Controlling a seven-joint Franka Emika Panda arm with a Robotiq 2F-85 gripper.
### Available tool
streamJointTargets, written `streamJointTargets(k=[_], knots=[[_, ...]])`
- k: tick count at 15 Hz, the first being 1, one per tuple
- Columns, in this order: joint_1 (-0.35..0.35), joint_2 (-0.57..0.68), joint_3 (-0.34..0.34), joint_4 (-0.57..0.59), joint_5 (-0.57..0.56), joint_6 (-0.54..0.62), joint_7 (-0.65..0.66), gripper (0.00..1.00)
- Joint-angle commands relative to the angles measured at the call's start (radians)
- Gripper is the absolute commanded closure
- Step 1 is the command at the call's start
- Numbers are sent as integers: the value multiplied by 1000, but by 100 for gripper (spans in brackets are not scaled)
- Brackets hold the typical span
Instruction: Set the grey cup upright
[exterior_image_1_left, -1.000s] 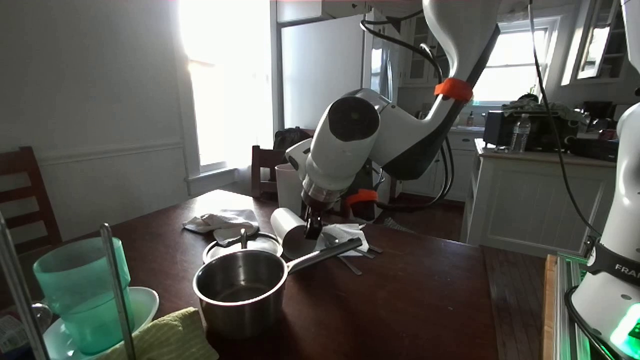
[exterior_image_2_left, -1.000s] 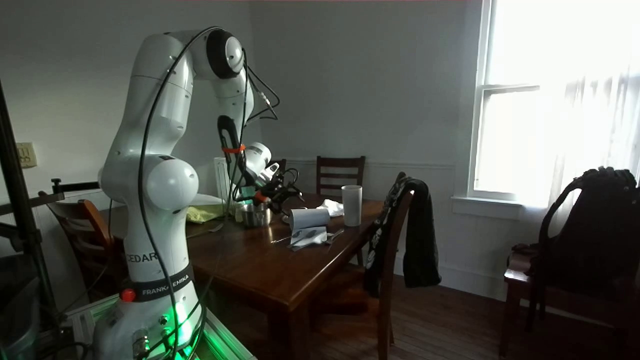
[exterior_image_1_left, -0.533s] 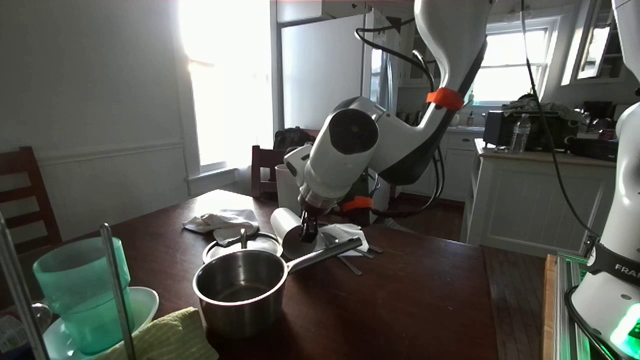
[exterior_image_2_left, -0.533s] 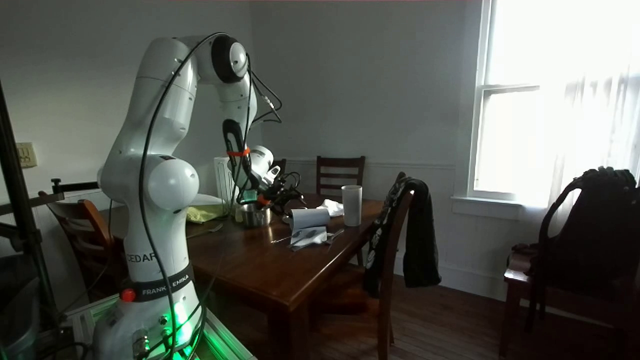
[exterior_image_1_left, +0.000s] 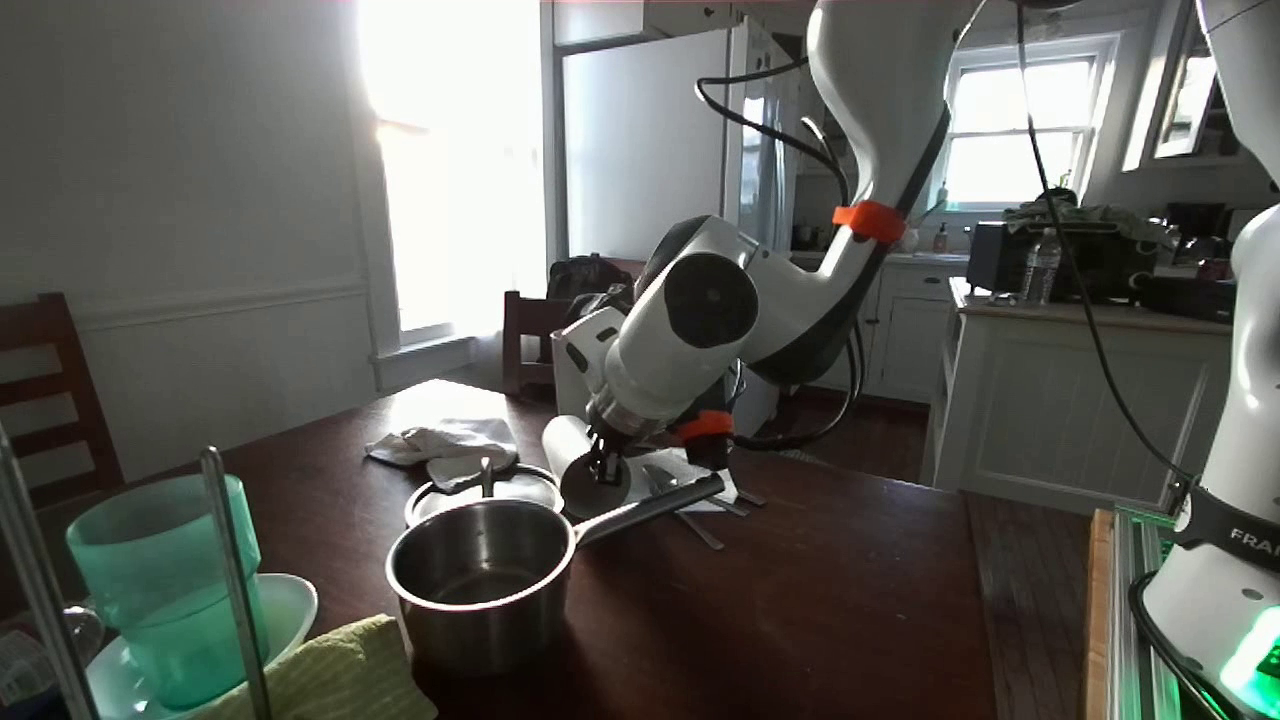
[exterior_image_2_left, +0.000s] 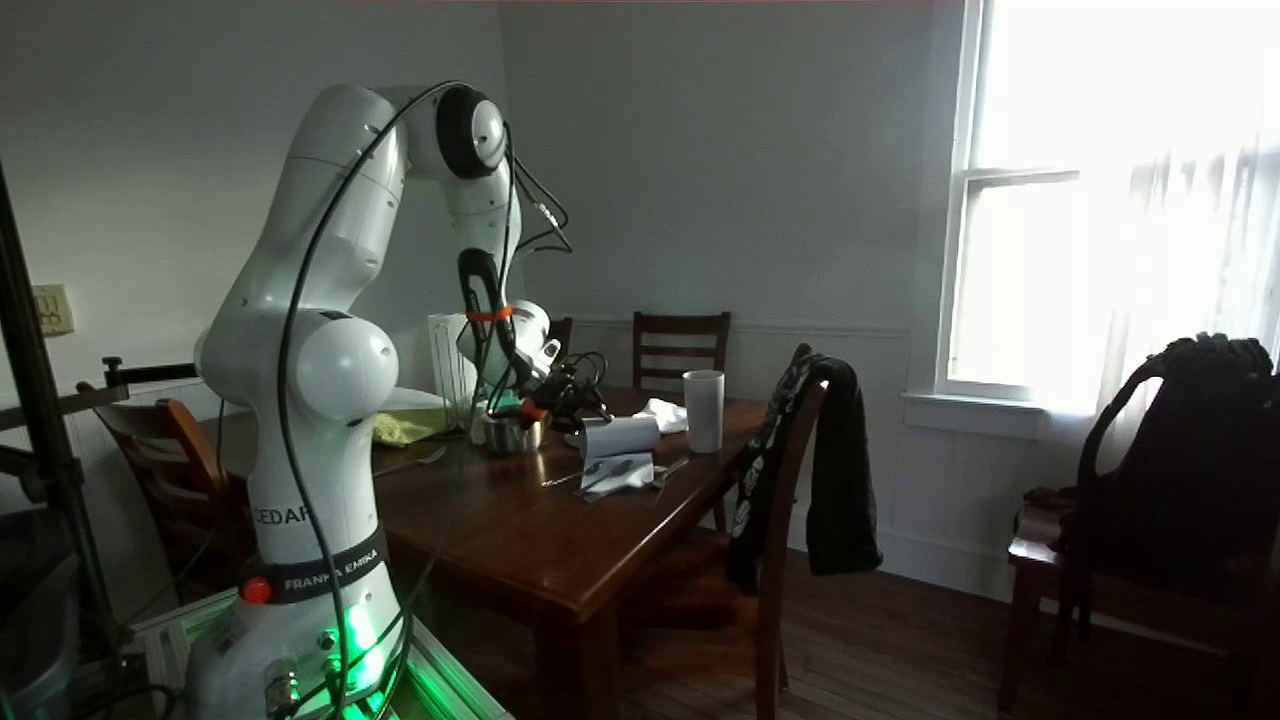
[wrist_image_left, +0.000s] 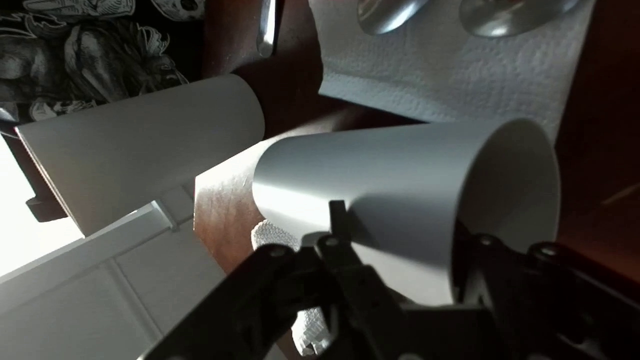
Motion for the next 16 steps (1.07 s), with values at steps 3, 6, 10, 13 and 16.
streamJointTargets(k=[3,6,10,13,16], knots=[[24,-14,-2,16,-53,-42,16,90],[33,-40,2,12,-37,-87,-2,97],[49,-104,13,-6,5,-171,-49,99],[57,-155,31,-8,85,-216,-105,98],[55,-217,45,6,243,-238,-208,98]])
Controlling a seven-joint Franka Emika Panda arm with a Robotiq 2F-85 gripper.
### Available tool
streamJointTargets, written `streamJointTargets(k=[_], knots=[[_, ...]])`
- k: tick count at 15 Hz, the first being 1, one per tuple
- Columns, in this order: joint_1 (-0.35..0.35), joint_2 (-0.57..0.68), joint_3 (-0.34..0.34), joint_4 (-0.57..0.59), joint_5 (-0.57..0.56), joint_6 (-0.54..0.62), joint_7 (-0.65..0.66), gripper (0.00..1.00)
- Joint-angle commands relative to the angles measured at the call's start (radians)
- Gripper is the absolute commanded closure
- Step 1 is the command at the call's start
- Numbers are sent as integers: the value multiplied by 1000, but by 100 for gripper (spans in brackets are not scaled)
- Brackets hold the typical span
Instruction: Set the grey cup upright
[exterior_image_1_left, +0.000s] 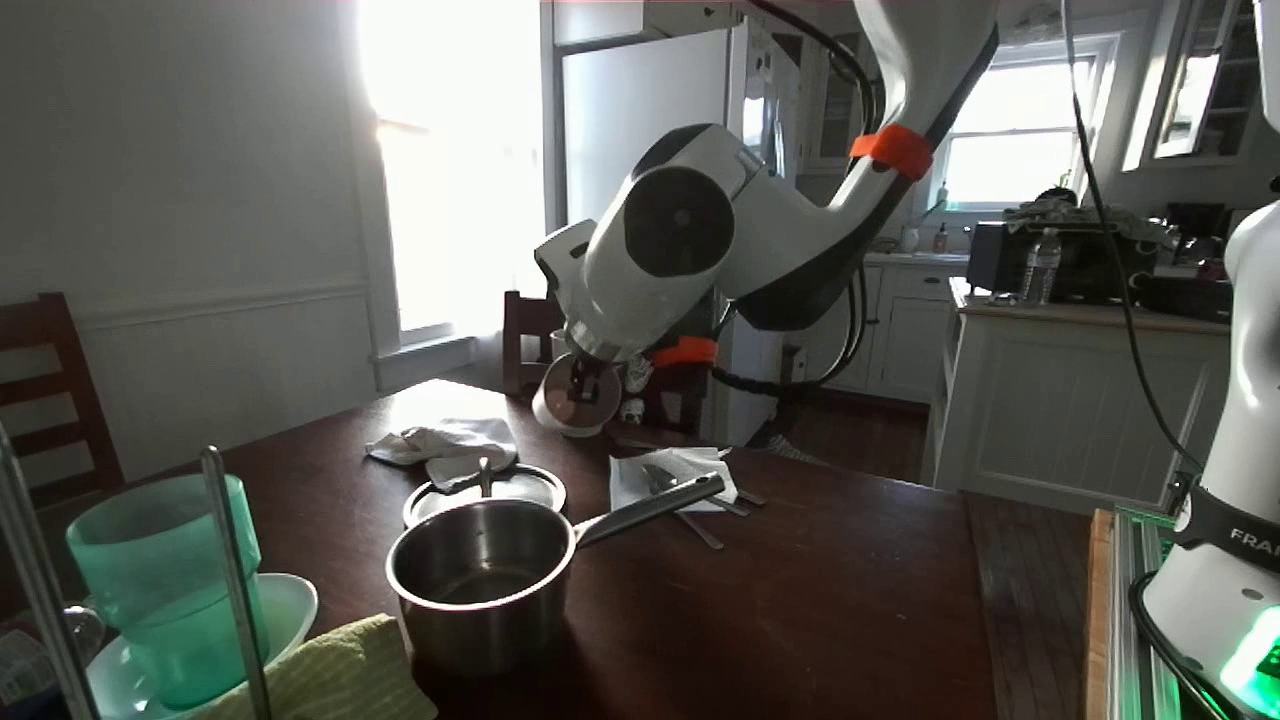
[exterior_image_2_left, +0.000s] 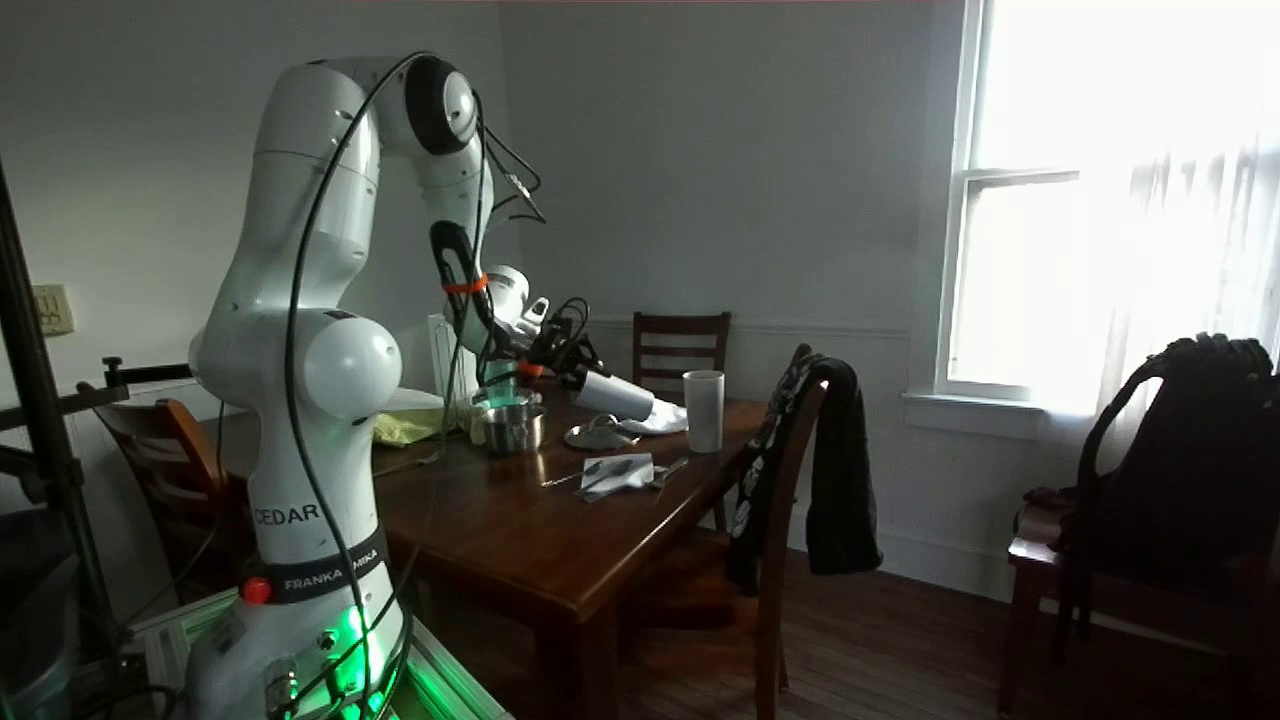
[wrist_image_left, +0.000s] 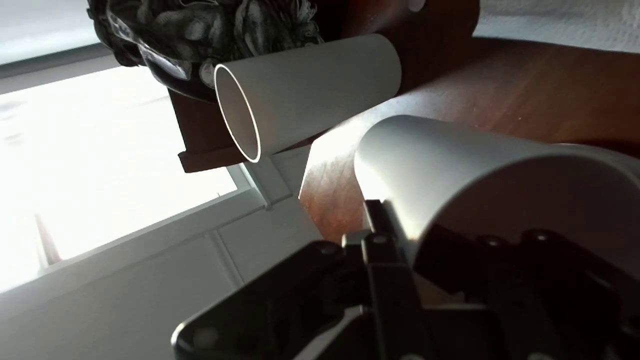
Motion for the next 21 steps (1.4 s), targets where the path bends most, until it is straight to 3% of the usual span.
streamJointTargets(k=[1,5,10,11,16,21], knots=[[3,-107,11,-6,208,-27,-147,98],[-73,-201,59,-8,542,69,-373,98],[-87,-297,101,-66,947,193,-636,98],[-26,-304,53,-74,1028,204,-683,98],[31,-409,55,-133,1428,168,-943,98],[65,-508,39,-174,1558,165,-1052,98]])
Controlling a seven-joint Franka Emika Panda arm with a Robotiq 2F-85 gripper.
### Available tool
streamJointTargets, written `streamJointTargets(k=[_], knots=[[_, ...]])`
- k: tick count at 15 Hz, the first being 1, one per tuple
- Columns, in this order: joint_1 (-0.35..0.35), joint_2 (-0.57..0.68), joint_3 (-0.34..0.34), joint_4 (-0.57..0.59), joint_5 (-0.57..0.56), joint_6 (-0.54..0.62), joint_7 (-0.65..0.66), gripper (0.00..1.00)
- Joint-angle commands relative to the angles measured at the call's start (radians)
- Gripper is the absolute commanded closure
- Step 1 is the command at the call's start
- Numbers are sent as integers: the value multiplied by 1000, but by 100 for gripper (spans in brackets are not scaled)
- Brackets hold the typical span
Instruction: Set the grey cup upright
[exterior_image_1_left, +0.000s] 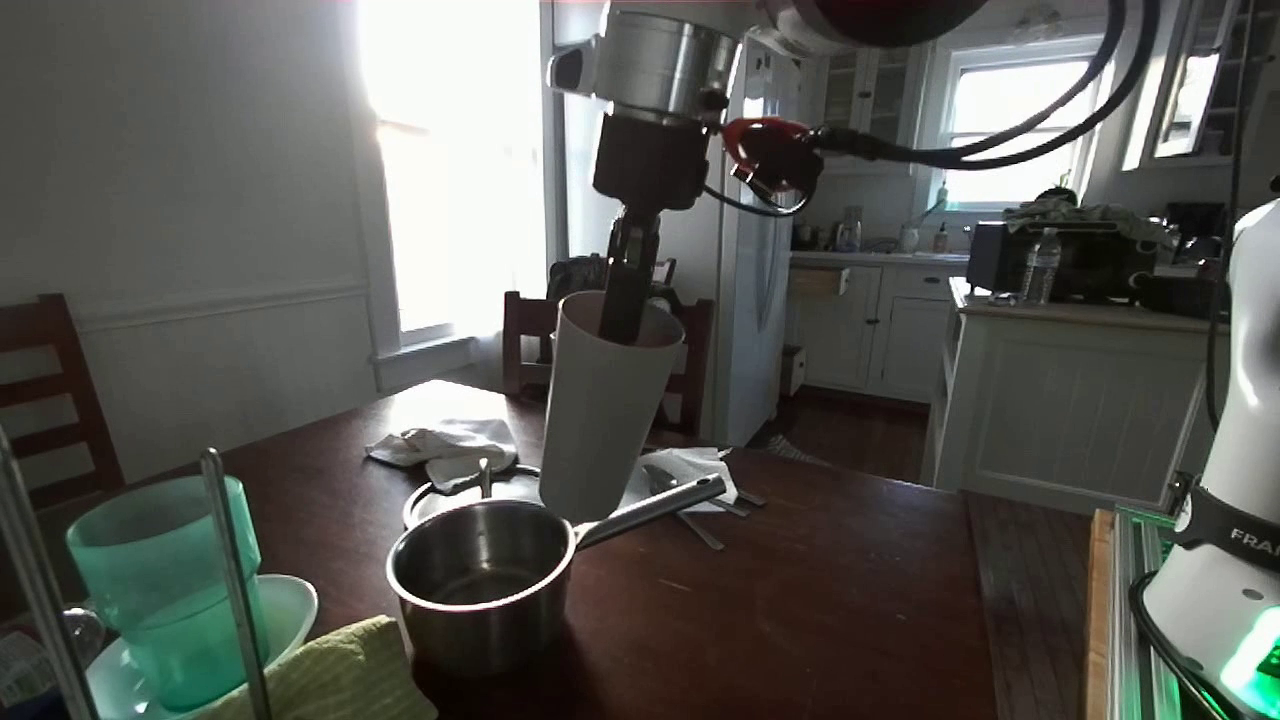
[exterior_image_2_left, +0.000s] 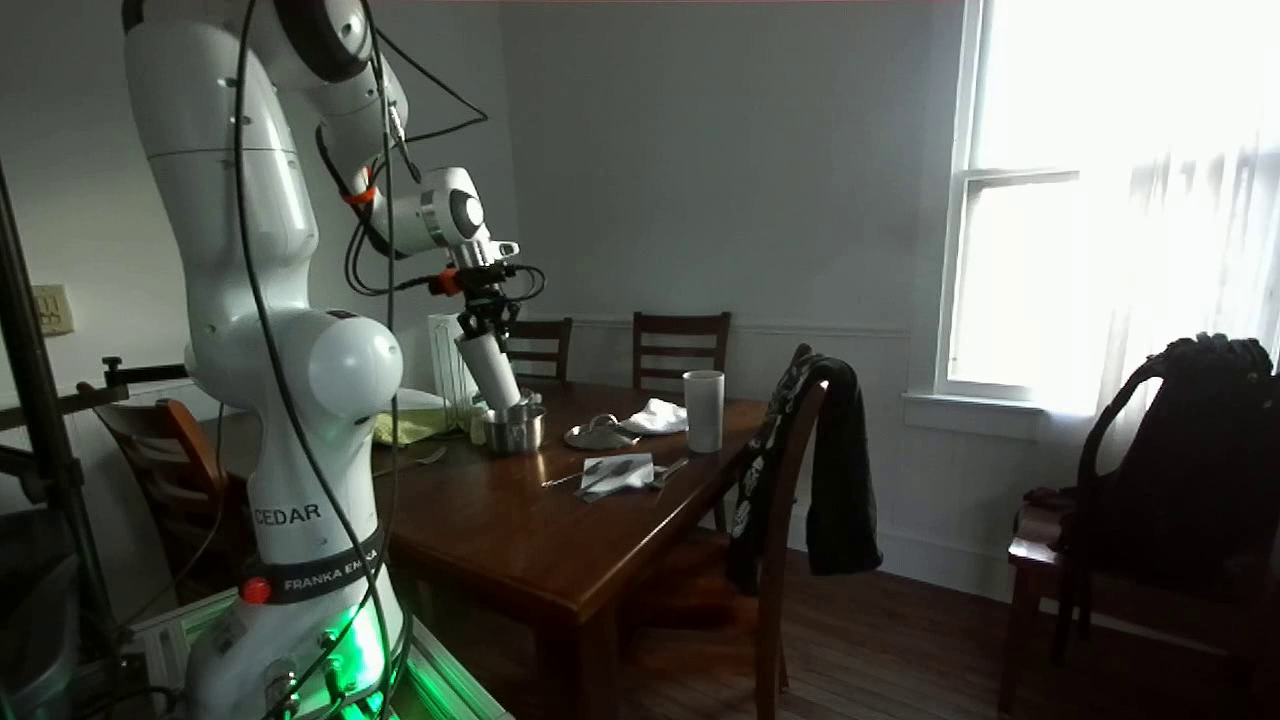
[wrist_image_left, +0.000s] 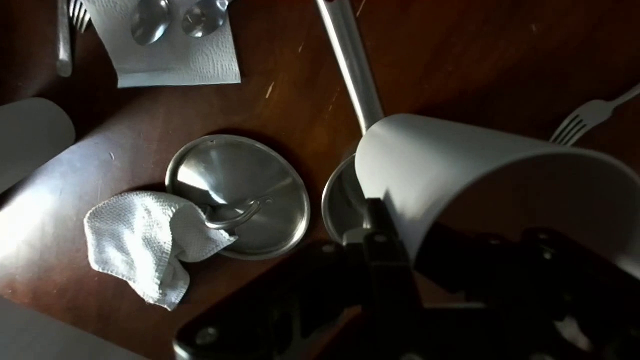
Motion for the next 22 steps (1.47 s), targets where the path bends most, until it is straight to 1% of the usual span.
streamJointTargets(k=[1,6,8,10,13,17,19,22], knots=[[44,-100,-33,-59,127,-26,-118,98],[117,-103,-44,-108,298,-38,-280,98],[141,-93,-39,-131,345,-27,-320,98],[148,-76,-31,-151,342,7,-322,98],[139,-37,-18,-177,295,72,-281,98],[128,50,-4,-196,242,219,-241,98],[114,102,-1,-196,168,292,-190,98],[96,171,-14,-181,20,347,-87,98]])
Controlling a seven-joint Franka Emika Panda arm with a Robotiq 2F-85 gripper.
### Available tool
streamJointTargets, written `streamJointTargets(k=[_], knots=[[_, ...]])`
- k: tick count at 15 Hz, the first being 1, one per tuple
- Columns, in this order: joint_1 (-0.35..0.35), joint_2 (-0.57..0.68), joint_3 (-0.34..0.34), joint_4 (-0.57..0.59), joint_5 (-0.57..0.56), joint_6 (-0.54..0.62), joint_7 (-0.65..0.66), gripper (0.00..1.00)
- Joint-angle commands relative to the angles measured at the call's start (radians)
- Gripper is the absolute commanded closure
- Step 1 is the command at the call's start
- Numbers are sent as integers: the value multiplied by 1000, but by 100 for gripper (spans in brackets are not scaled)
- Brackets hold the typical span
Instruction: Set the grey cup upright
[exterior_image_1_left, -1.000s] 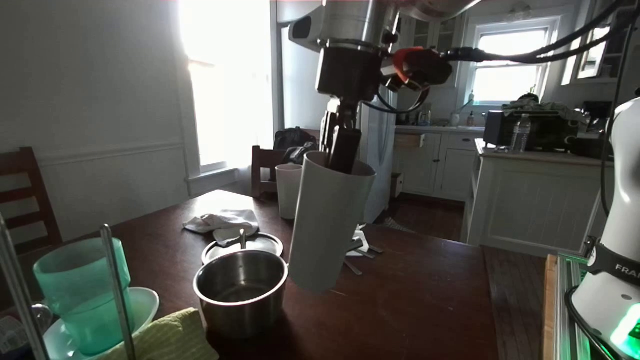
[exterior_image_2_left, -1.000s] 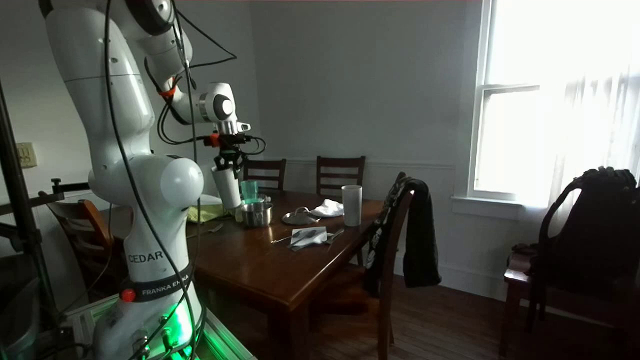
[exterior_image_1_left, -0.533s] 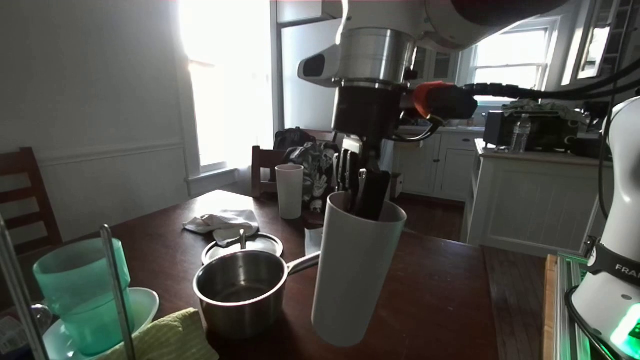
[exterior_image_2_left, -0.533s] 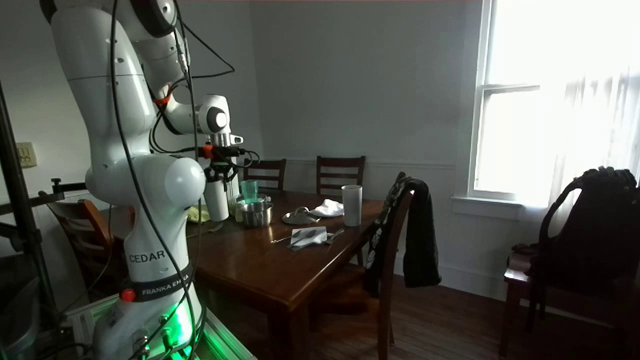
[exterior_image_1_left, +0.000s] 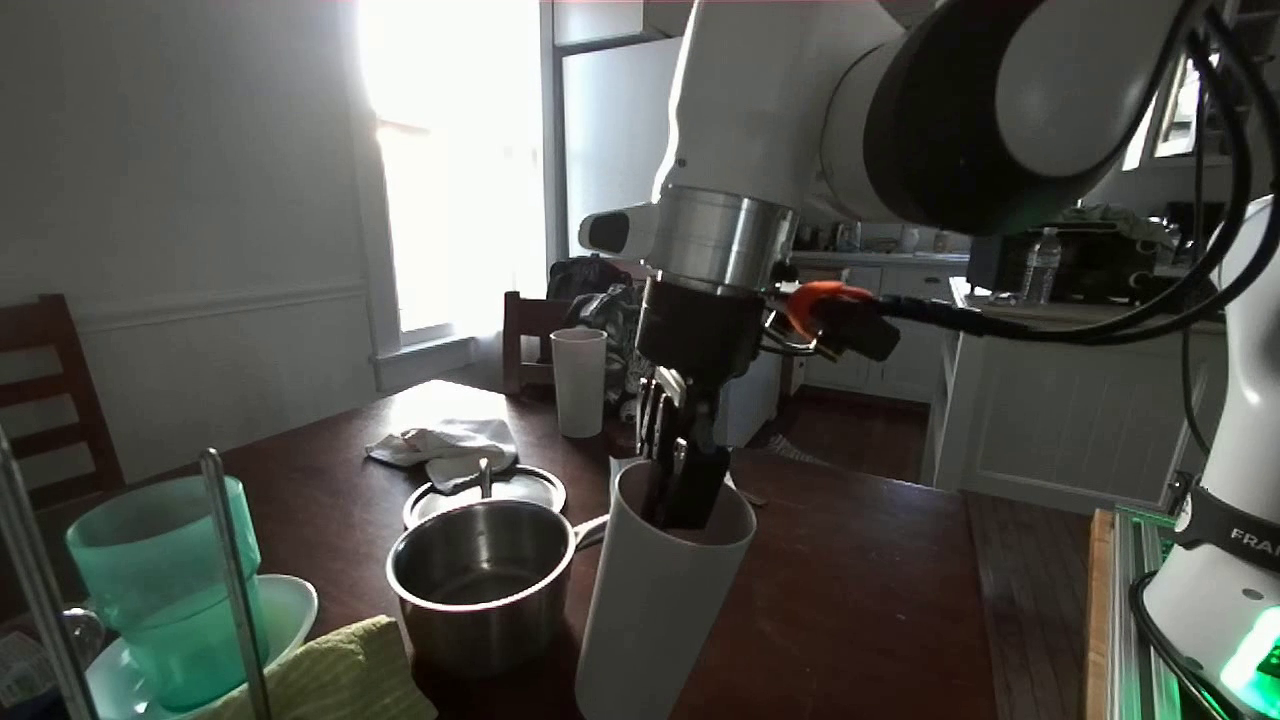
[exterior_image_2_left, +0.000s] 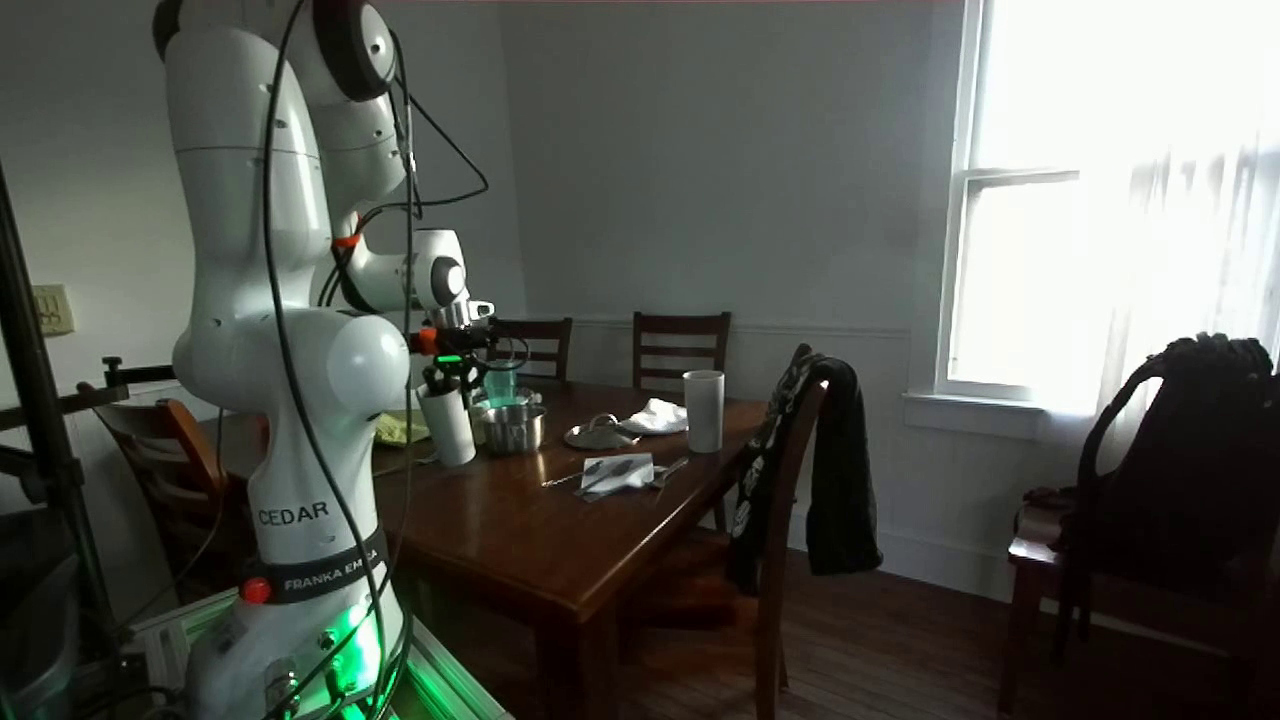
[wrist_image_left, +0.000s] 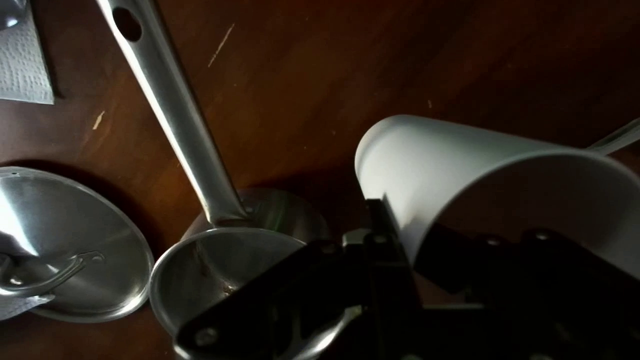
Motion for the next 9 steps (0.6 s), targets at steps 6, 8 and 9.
streamJointTargets(k=[6,8,9], knots=[[-21,96,-15,60,-234,40,189,54],[-18,83,-2,75,-178,3,167,39],[-16,71,3,71,-154,21,185,33]])
